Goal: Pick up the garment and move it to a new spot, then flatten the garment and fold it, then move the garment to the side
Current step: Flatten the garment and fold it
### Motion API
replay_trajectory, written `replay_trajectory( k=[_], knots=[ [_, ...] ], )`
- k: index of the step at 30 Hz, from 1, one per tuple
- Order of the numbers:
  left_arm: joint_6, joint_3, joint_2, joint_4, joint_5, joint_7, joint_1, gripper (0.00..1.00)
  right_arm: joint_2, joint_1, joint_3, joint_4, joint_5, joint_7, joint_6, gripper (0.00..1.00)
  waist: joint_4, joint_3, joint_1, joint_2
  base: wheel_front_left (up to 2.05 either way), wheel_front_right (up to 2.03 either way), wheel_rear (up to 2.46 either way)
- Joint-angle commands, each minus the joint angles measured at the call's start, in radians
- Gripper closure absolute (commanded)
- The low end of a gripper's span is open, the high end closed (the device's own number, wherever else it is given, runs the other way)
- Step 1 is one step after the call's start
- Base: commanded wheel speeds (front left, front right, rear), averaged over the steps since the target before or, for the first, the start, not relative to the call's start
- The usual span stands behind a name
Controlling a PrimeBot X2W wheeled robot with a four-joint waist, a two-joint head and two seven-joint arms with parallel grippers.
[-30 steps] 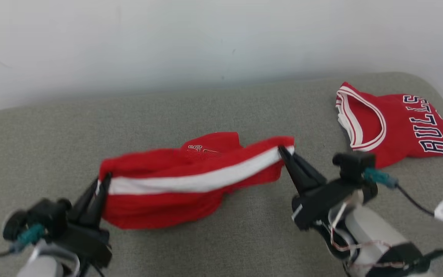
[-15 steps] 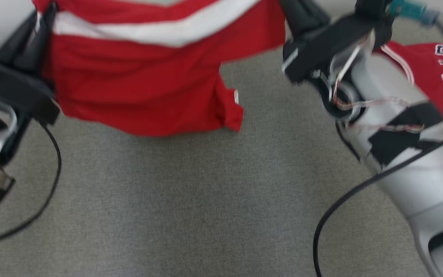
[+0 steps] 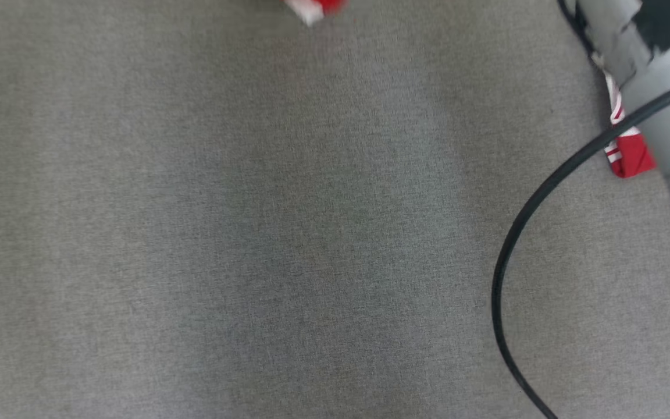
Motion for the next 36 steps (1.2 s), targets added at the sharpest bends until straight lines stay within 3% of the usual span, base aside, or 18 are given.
replay_trajectory(
  k=[1,10,18,25,36],
  knots=[
    [0.001,-0.007,-0.003,0.015,-0.006,-0.011,-0.031,1.00,0.003,-0.031,0.003,0.018,0.000,-0.006,0.000,1.00,-0.006,0.022,-0.0003,-0.0003,0.00,0.00,0.00],
    [0.013,-0.015,-0.061,0.111,-0.008,-0.102,-0.163,1.00,0.009,-0.160,0.025,0.139,-0.030,-0.078,0.000,1.00,0.017,0.042,-0.0003,-0.0003,0.00,0.00,0.00],
    [0.006,-0.036,-0.064,0.113,-0.025,-0.145,-0.076,1.00,-0.006,-0.085,0.120,0.071,-0.002,-0.103,0.000,1.00,0.024,0.072,-0.0003,-0.0003,0.00,0.00,0.00],
    [0.018,0.008,-0.056,0.005,-0.078,-0.164,0.121,1.00,-0.038,0.080,0.181,-0.048,0.065,-0.122,0.000,1.00,0.009,0.040,-0.0003,-0.0003,0.00,0.00,0.00],
    [0.105,0.105,-0.036,-0.280,-0.118,-0.168,0.544,1.00,-0.116,0.416,0.189,-0.273,0.102,-0.130,0.000,1.00,-0.023,-0.072,-0.0003,-0.0003,0.00,0.00,0.00]
  ],
)
